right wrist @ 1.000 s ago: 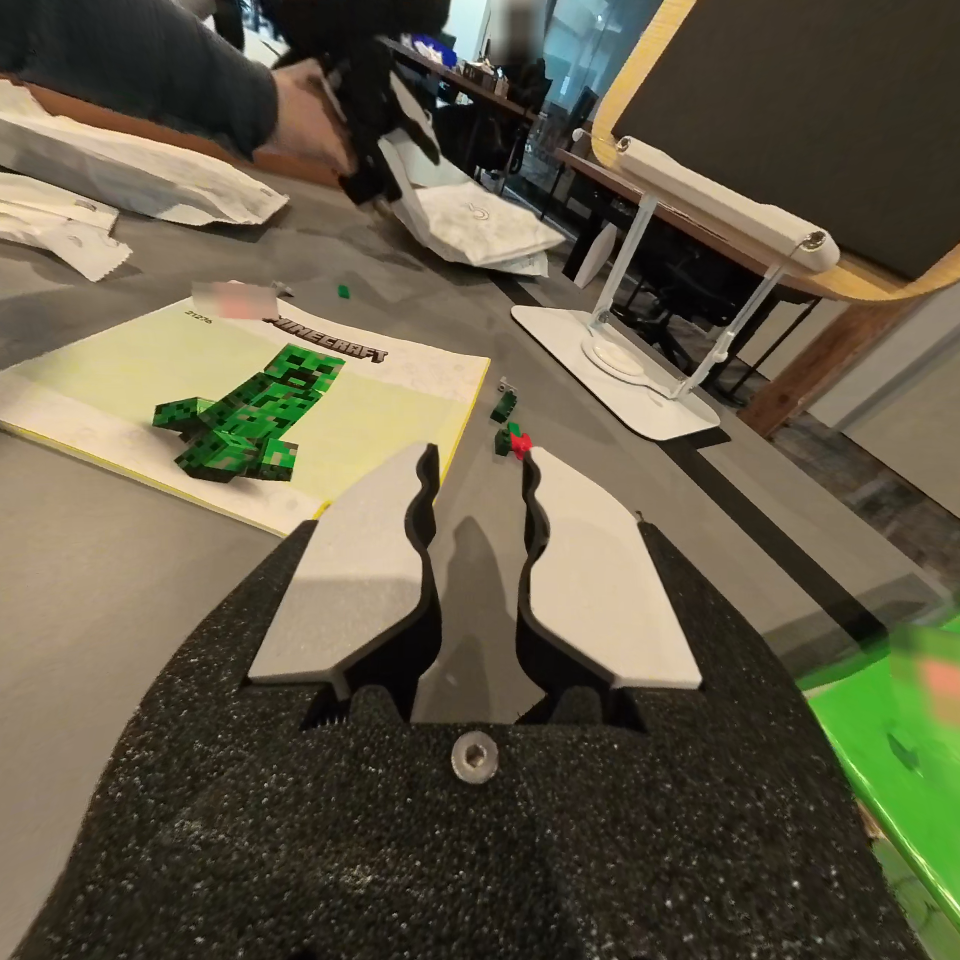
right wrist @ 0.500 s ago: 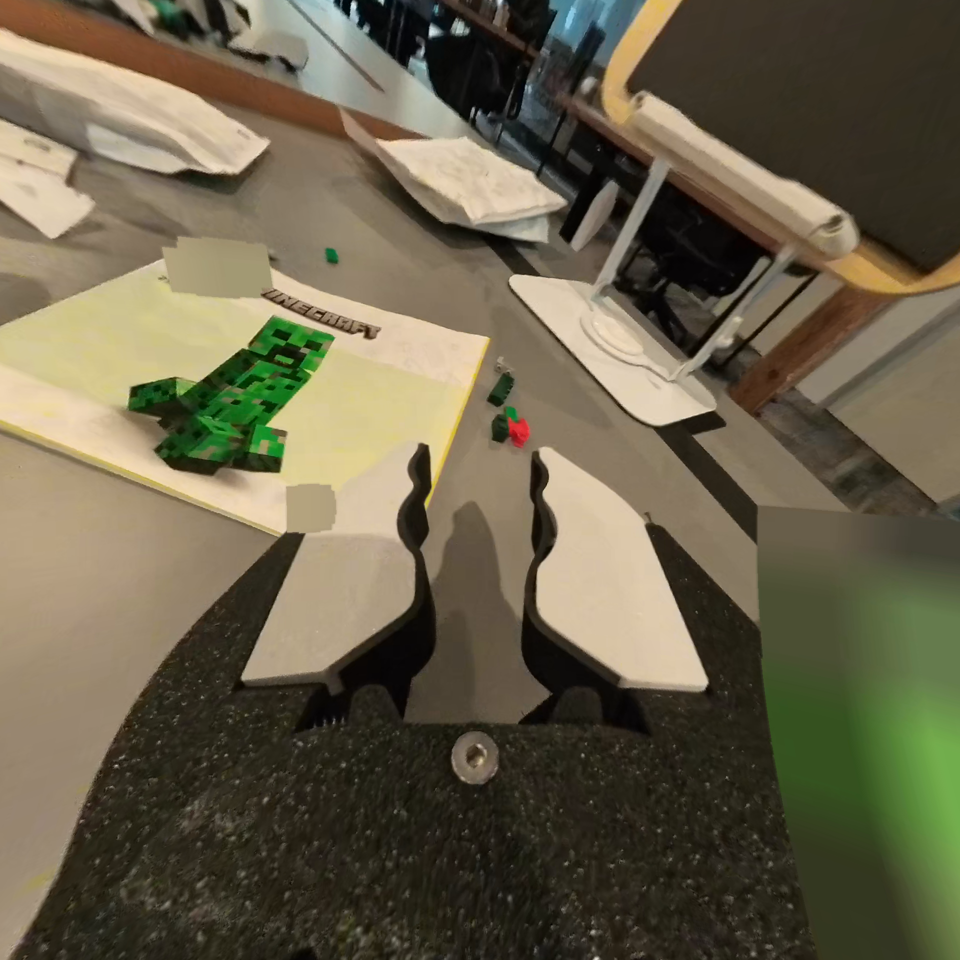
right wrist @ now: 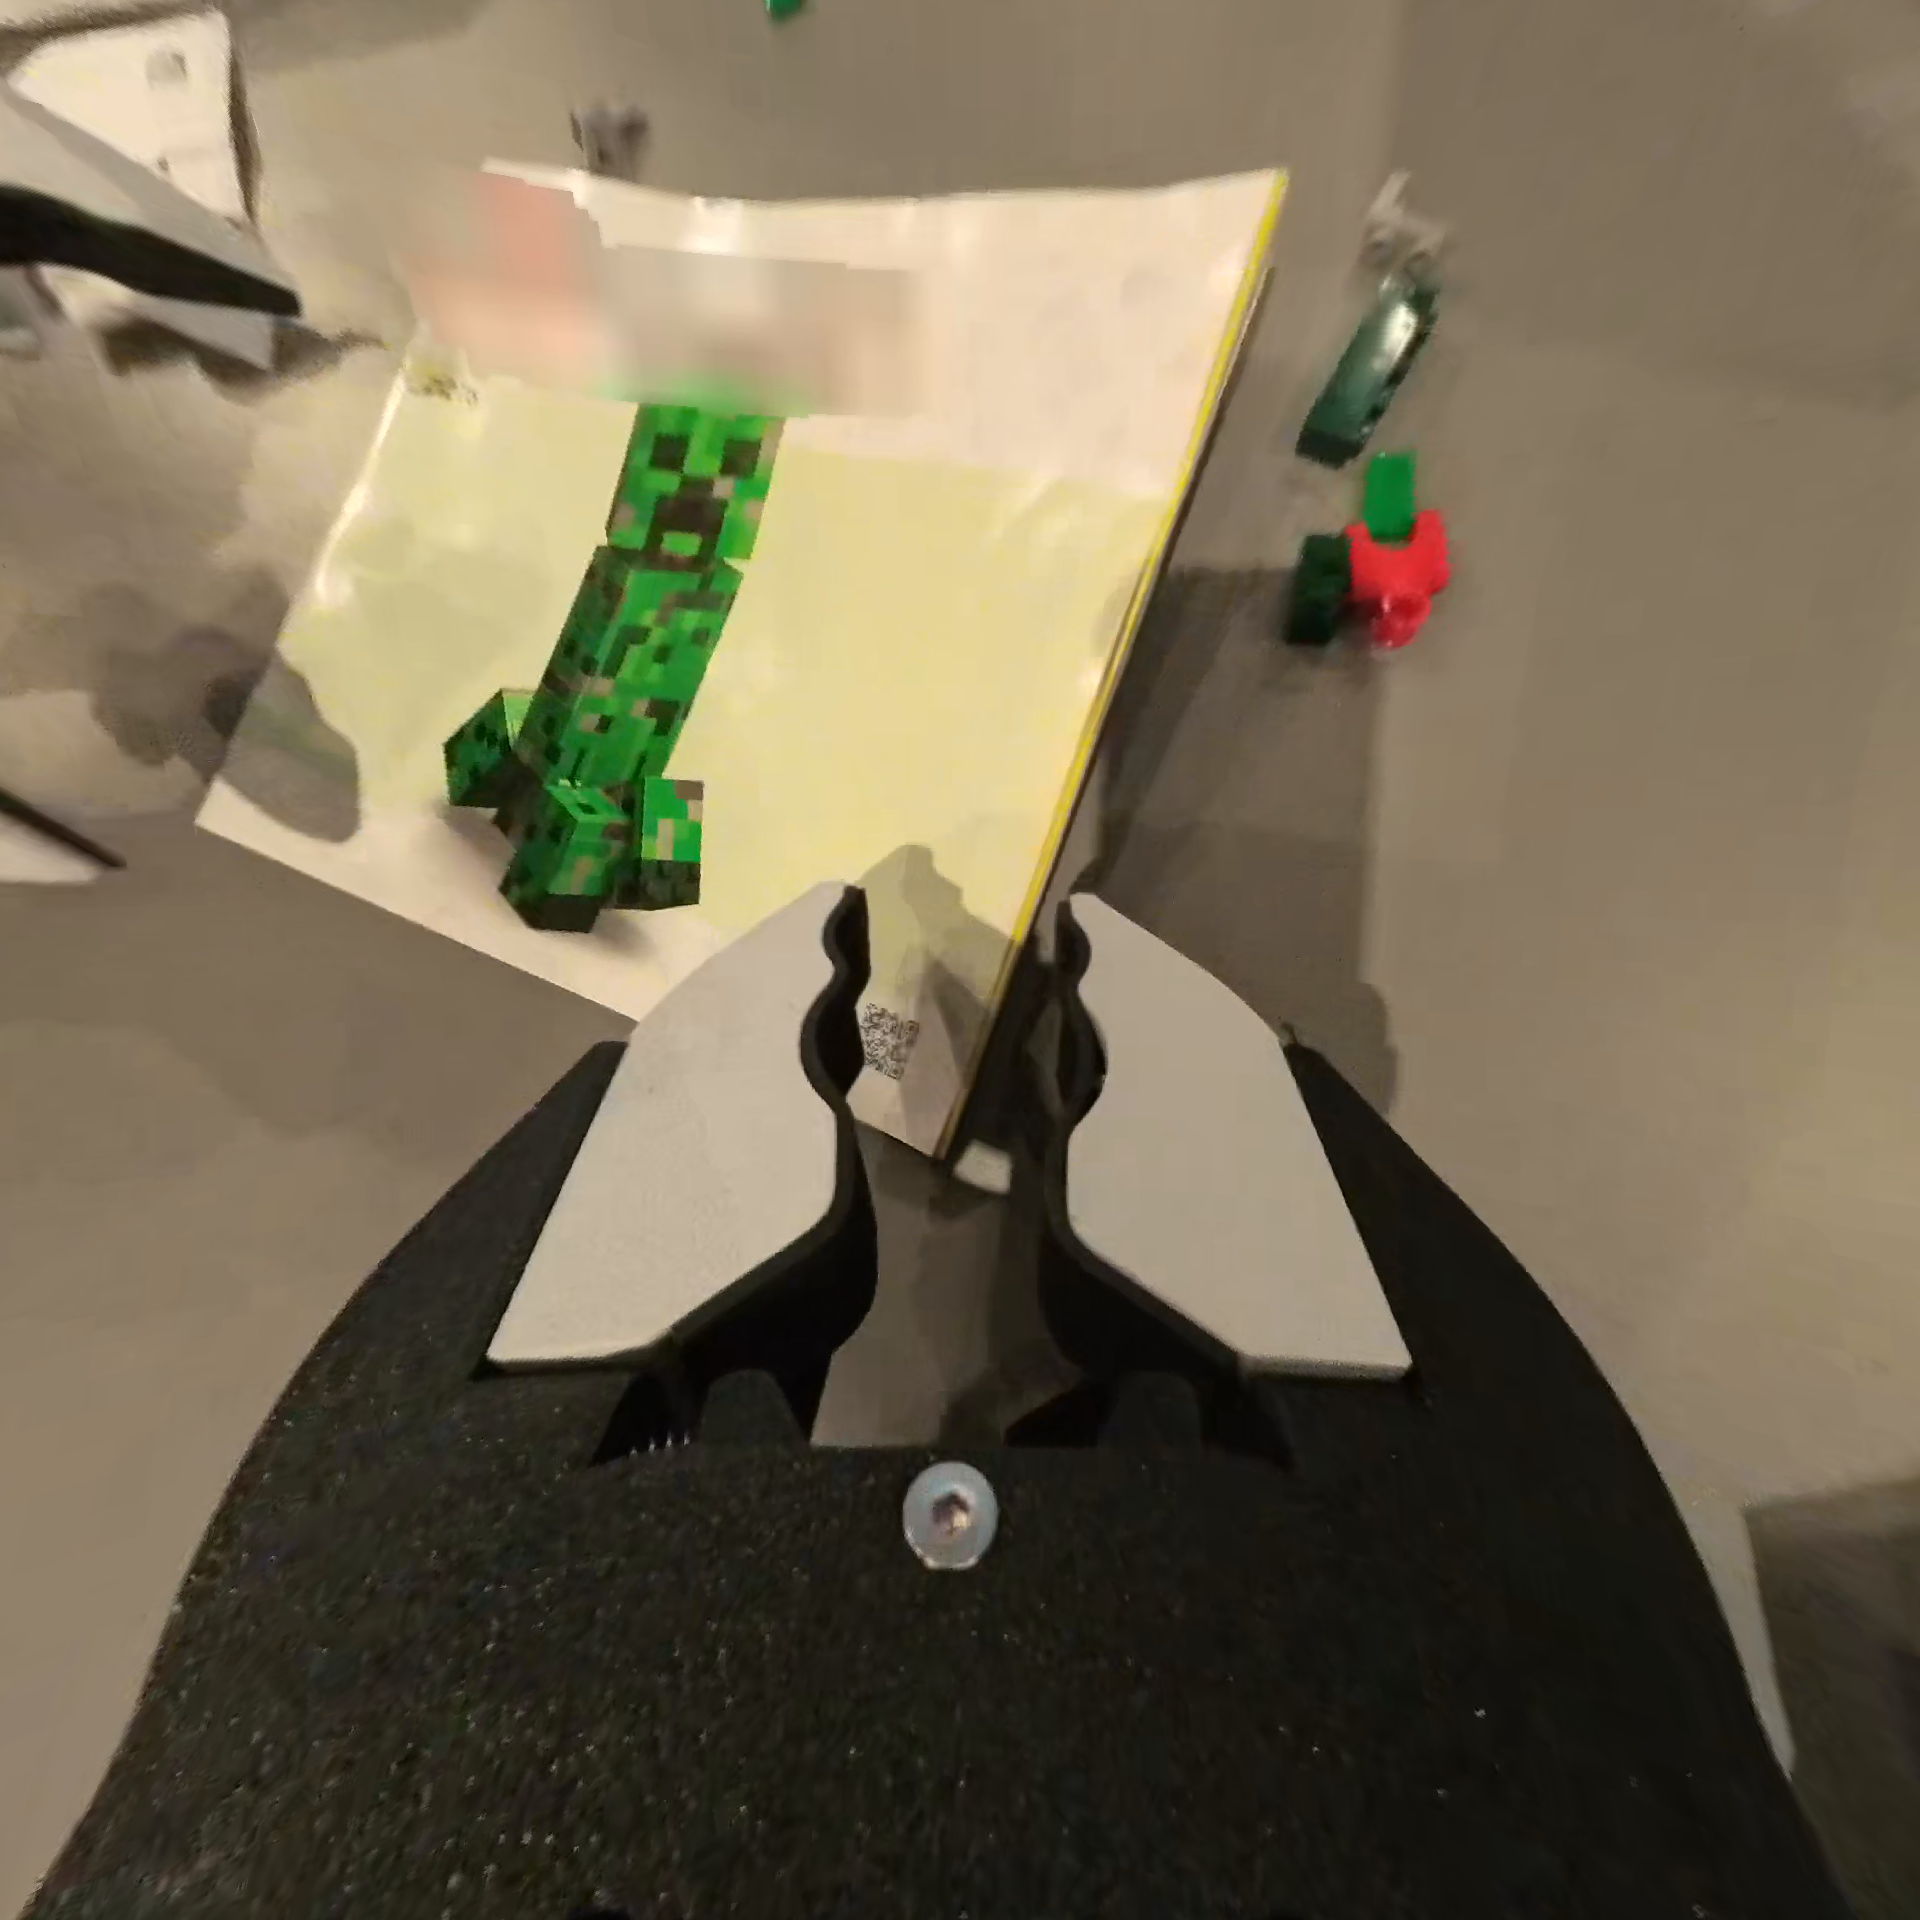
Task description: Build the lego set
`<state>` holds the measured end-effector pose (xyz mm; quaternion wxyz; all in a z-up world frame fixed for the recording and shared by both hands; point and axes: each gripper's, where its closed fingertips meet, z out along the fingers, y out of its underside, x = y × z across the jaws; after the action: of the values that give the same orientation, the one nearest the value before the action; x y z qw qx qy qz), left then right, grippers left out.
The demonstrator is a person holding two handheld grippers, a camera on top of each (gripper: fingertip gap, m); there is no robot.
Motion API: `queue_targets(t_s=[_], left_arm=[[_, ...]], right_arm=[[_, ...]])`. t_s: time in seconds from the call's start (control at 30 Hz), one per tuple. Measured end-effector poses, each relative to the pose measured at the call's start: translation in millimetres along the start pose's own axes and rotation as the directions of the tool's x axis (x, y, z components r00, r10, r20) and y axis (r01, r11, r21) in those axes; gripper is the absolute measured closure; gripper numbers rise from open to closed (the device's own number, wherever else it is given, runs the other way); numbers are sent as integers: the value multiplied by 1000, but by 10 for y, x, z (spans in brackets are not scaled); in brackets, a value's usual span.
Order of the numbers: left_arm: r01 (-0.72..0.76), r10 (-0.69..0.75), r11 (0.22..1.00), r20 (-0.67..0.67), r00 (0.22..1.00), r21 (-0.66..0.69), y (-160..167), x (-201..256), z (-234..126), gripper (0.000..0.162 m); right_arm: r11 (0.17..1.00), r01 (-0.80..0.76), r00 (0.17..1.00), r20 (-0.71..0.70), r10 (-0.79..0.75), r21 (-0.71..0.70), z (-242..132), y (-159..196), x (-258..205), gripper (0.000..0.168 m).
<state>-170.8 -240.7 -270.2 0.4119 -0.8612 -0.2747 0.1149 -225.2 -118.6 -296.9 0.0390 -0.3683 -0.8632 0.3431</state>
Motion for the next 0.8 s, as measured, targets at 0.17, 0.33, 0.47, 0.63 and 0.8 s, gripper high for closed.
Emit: queue_targets(t_s=[0.17,0.33,0.47,0.63,0.8], left_arm=[[63,-66,996,-43,997,-68,118,150,136,49],[65,-72,994,-87,994,-90,181,282,231,49],[87,-97,993,-144,985,-74,172,345,274,50],[71,-78,997,-243,967,-40,115,492,290,52],[37,-18,999,-408,913,38,-97,832,335,56]], right_arm=[[999,32,996,-88,-34,-32,98,24,28,149],[993,113,985,-137,-109,21,25,-66,-13,166],[982,175,972,-170,-161,70,-102,-75,-99,167],[966,171,973,-187,-134,194,-441,-52,-296,168],[947,56,991,-130,-15,316,-794,87,-515,168]])
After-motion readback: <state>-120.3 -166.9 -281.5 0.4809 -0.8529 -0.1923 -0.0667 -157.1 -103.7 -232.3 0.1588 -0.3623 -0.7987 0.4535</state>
